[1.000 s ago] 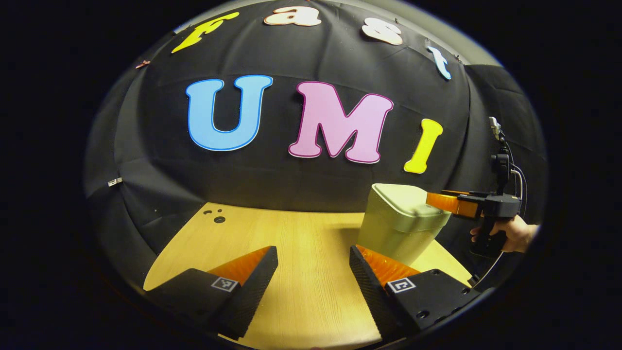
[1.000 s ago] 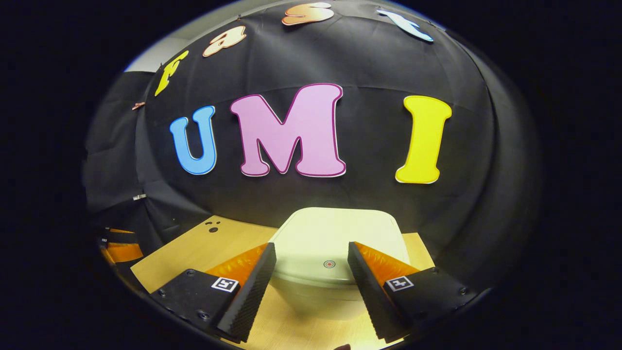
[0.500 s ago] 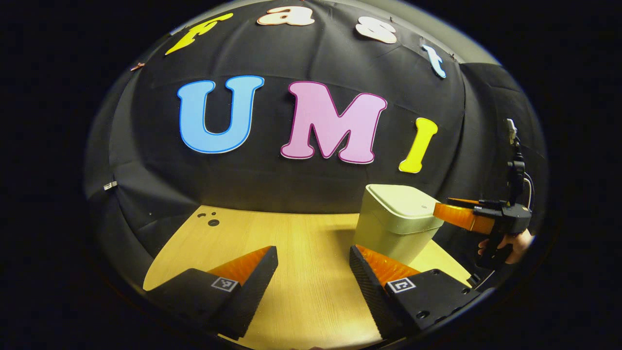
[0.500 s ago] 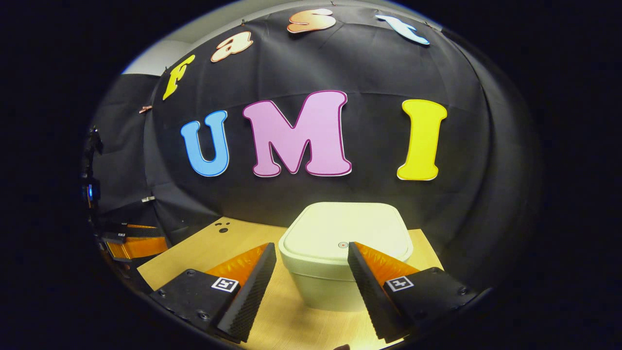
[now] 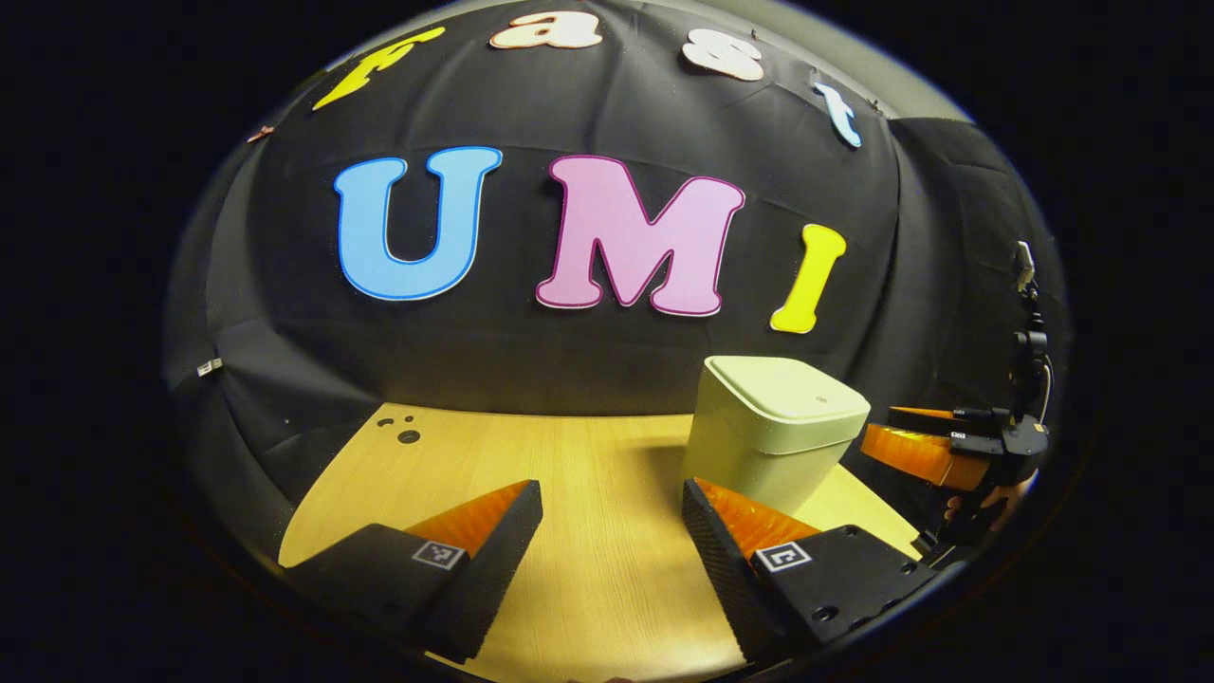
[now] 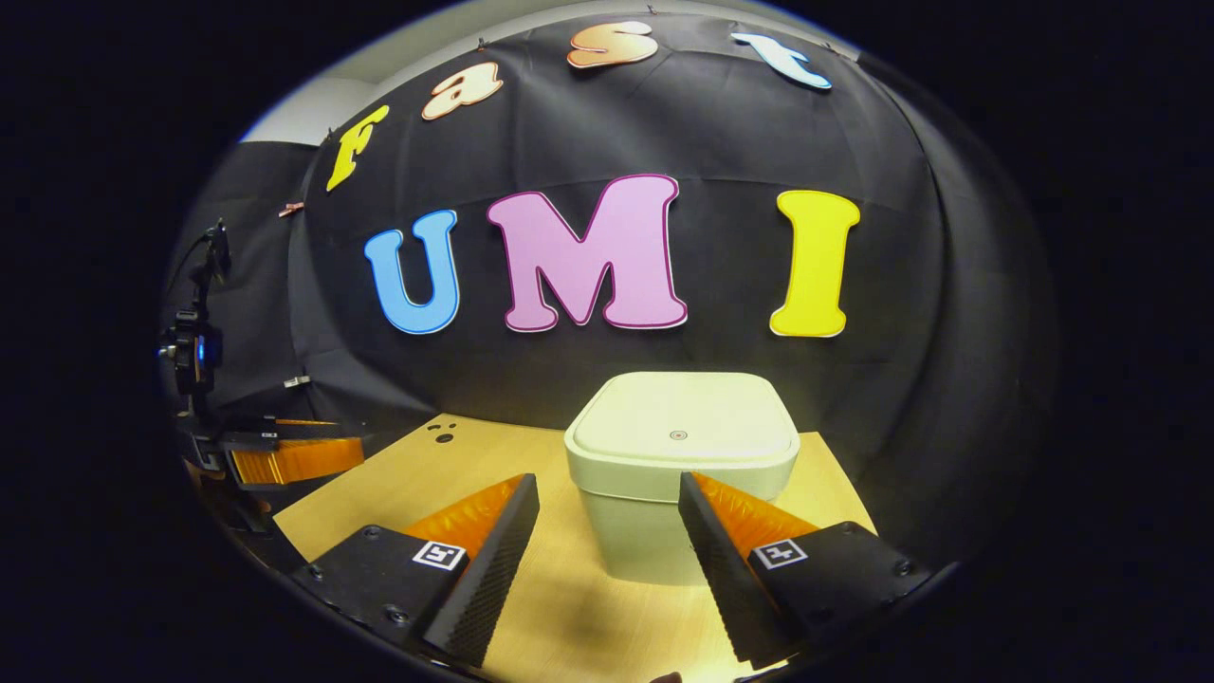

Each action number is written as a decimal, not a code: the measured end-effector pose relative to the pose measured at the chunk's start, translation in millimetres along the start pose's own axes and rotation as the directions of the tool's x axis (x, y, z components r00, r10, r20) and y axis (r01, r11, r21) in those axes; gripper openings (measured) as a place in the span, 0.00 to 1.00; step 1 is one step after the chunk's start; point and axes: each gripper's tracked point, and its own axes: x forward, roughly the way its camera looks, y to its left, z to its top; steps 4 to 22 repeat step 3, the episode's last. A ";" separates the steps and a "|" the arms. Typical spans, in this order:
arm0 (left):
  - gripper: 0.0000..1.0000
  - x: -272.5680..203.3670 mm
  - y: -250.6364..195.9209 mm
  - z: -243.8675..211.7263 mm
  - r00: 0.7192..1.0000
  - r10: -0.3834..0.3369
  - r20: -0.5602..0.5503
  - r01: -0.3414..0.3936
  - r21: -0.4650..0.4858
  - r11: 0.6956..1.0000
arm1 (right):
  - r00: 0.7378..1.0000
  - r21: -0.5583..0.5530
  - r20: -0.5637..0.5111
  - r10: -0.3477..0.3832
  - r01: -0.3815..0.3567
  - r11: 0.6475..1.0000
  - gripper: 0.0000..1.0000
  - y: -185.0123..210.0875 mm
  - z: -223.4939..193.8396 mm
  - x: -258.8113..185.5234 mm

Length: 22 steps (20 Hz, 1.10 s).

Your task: Press the lid of the desktop garbage bin to open it, pick up the crumpled paper on the desktop and throw it into the bin, then pick up the pop can on the desktop and drop it into the bin, and finally close the garbage bin lid.

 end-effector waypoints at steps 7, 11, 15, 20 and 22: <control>0.95 -1.2 -0.2 -2.8 1.000 -0.001 -0.005 0.001 0.000 1.000 | 1.000 0.007 -0.018 0.013 -0.013 1.000 0.94 8.7 -8.2 -3.1; 0.95 -1.2 -0.2 -2.8 1.000 -0.001 -0.005 0.001 0.000 1.000 | 1.000 0.007 -0.018 0.013 -0.013 1.000 0.94 8.7 -8.2 -3.1; 0.95 -1.2 -0.2 -2.8 1.000 -0.001 -0.005 0.001 0.000 1.000 | 1.000 0.007 -0.018 0.013 -0.013 1.000 0.94 8.7 -8.2 -3.1; 0.95 -1.2 -0.2 -2.8 1.000 -0.001 -0.005 0.001 0.000 1.000 | 1.000 0.007 -0.018 0.013 -0.013 1.000 0.94 8.7 -8.2 -3.1; 0.95 -1.2 -0.2 -2.8 1.000 -0.001 -0.005 0.001 0.000 1.000 | 1.000 0.007 -0.018 0.013 -0.013 1.000 0.94 8.7 -8.2 -3.1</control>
